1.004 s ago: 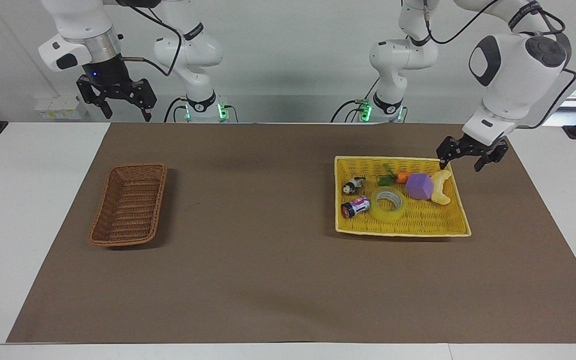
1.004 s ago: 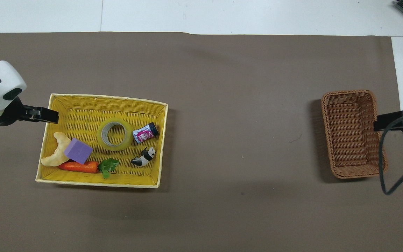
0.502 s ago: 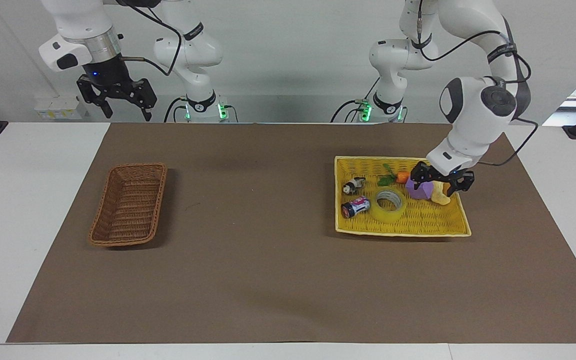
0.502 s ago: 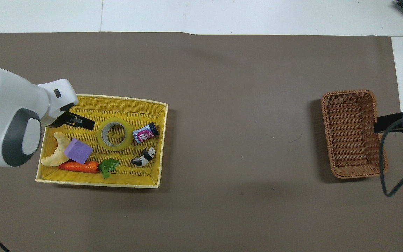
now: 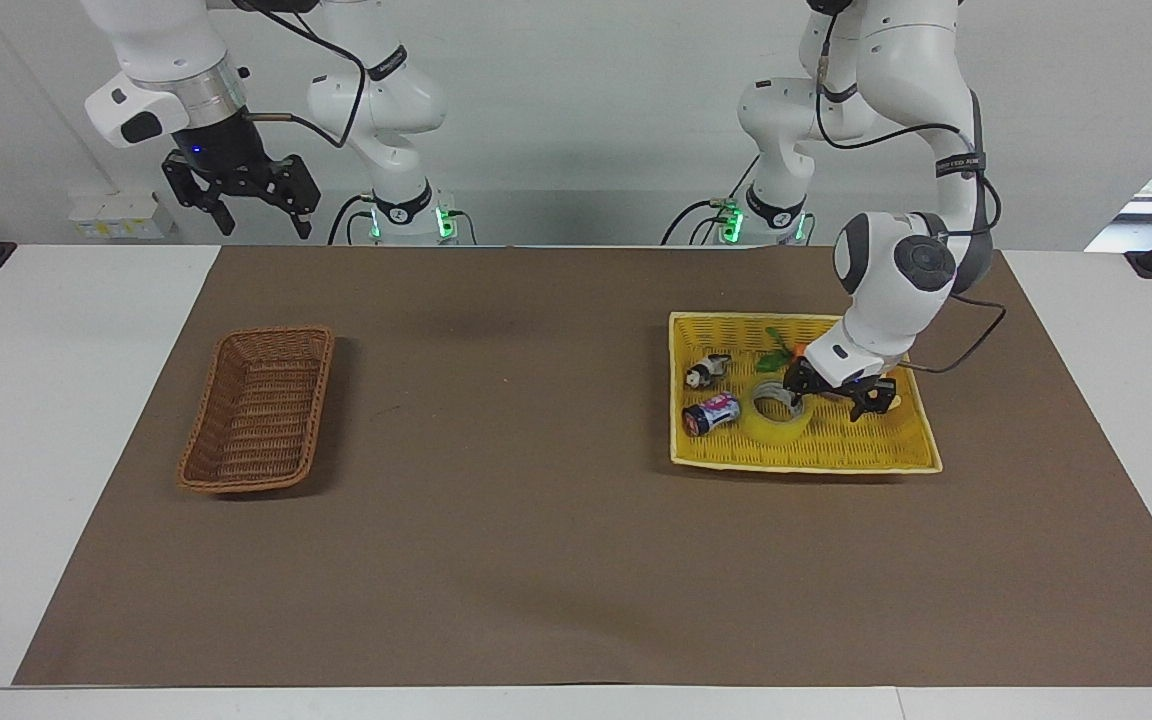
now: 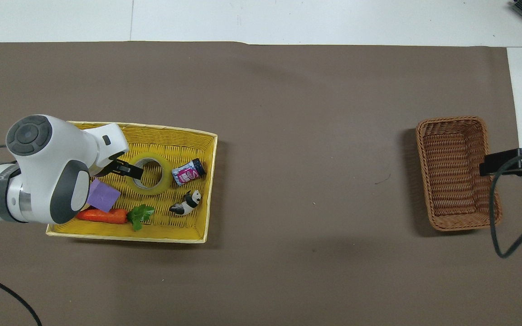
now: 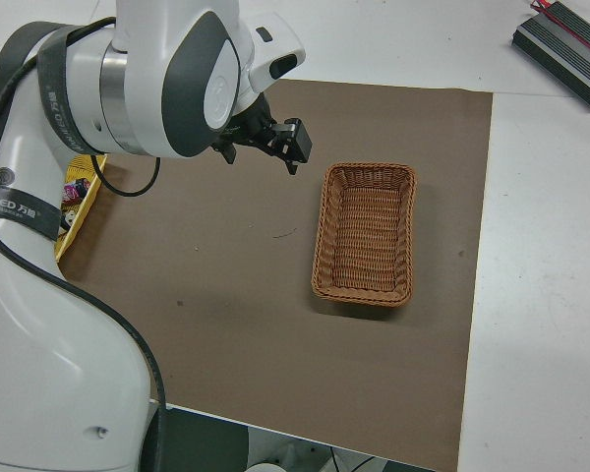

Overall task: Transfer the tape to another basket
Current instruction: 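Reach the left gripper down into the yellow basket toward the tape roll, then grasp the tape roll rim with the left gripper and lift it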

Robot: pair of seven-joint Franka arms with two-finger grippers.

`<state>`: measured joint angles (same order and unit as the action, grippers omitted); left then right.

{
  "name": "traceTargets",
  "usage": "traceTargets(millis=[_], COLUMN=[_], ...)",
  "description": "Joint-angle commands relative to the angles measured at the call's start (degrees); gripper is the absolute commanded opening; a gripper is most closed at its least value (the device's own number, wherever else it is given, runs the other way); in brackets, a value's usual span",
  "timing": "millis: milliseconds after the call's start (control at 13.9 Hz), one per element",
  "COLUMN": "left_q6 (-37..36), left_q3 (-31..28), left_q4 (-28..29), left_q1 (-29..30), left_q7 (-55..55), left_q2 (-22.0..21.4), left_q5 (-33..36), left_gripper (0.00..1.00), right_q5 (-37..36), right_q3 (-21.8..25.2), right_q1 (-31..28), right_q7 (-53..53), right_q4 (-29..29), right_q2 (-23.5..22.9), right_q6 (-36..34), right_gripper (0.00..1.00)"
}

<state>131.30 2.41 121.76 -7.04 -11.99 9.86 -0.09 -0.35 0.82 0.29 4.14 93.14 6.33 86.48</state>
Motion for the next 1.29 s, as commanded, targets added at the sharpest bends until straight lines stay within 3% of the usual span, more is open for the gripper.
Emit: traceTargets(millis=[0, 143, 215, 287, 358, 645, 860, 1219], left_q6=[3.08, 4.49, 4.50, 4.41, 4.06, 1.08, -9.36, -20.80], left_q3=[-0.74, -0.74, -0.74, -0.74, -0.83, -0.83, -0.92, -1.27], left_q4=[3.22, 3.49, 3.58, 3.58, 3.40, 1.56, -5.45, -14.77], left_q1=[-1.83, -2.27, -2.27, -2.45, -3.23, -3.33, -2.80, -1.75], left_q7=[3.19, 4.43, 5.39, 8.10, 9.52, 9.36, 9.79, 9.97], left_q2=[-0.81, -0.81, -0.89, -0.89, -0.89, -1.33, -1.25, -1.86], left_q5=[0.36, 0.36, 0.36, 0.36, 0.36, 0.36, 0.36, 0.27], left_gripper=[1.00, 1.00, 0.80, 0.28, 0.00, 0.00, 0.00, 0.00], right_q5=[1.49, 1.49, 1.49, 1.49, 1.49, 1.49, 1.49, 1.49], right_q3=[-0.29, -0.29, -0.29, -0.29, -0.38, -0.38, -0.38, -0.38], right_q1=[-1.26, -1.26, -1.26, -1.17, -1.17, -1.17, -1.17, -1.17], right_q7=[-1.33, -0.89, -0.80, -0.98, -0.98, -0.98, -0.98, -0.98], right_q4=[1.34, 0.73, 0.64, 0.64, 0.64, 0.64, 0.64, 0.64], right_q2=[1.31, 0.88, 0.79, 0.79, 0.79, 0.79, 0.79, 0.79], right_q6=[-0.17, -0.08, 0.18, 0.01, 0.09, 0.09, 0.09, 0.09], right_gripper=[1.00, 1.00, 1.00, 1.00, 1.00, 1.00, 1.00, 1.00])
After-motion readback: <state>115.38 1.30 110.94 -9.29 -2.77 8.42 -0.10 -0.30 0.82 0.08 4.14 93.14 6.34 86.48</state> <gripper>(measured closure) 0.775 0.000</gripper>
